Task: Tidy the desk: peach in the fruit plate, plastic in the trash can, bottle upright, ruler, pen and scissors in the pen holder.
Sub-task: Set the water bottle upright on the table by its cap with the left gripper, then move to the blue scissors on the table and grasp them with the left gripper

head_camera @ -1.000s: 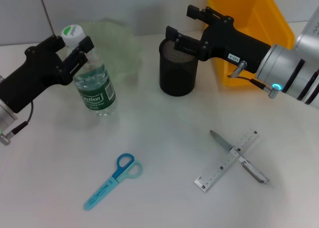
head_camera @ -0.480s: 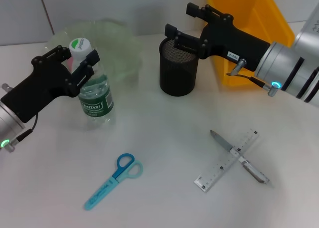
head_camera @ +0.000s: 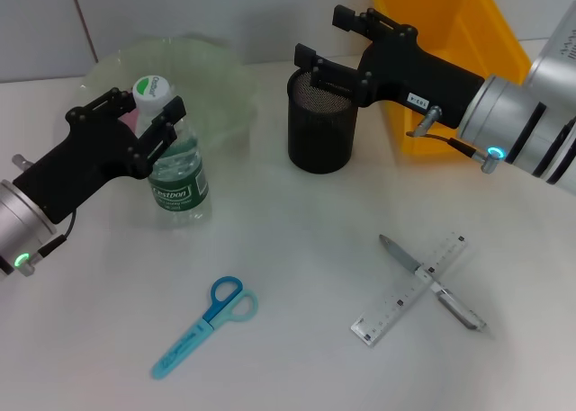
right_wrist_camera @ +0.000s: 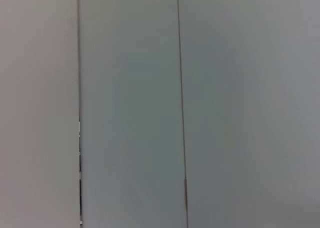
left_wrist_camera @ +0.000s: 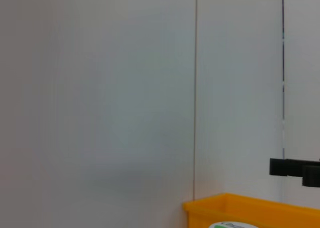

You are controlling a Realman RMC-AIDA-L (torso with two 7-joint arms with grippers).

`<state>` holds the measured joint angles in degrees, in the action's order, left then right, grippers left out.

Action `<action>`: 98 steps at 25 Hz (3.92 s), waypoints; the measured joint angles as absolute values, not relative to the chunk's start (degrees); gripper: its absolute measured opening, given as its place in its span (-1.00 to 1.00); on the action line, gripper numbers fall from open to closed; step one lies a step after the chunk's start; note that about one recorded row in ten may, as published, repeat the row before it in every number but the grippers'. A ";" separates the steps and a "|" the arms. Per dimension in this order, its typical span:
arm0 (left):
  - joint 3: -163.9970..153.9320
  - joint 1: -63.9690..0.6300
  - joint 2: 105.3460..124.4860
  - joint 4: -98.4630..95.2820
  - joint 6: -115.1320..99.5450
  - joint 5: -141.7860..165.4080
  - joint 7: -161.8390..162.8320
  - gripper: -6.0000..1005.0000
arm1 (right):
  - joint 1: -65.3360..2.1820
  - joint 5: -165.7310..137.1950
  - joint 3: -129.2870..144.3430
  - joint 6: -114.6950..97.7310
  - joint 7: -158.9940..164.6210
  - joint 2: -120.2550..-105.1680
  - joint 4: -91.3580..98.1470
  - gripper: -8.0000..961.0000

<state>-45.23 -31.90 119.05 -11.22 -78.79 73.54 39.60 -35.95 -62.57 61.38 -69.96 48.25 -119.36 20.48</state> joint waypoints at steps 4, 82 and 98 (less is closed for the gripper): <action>-44.92 -32.32 119.09 -9.92 -77.49 73.05 38.45 -0.11 | -35.95 -62.58 61.47 -70.01 48.25 -119.36 20.42 0.69; -59.35 -20.55 118.73 -54.22 -89.00 105.28 85.38 0.63 | -30.40 -63.92 55.12 -73.80 55.66 -118.65 25.10 0.68; -59.53 -20.67 118.62 -53.02 -88.66 102.66 84.02 0.62 | -30.32 -68.06 55.72 -75.14 61.11 -118.47 28.82 0.68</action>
<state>-59.53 -20.67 118.62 -53.02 -88.66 102.66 84.02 -30.32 -68.06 55.72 -75.14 61.11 -118.47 28.82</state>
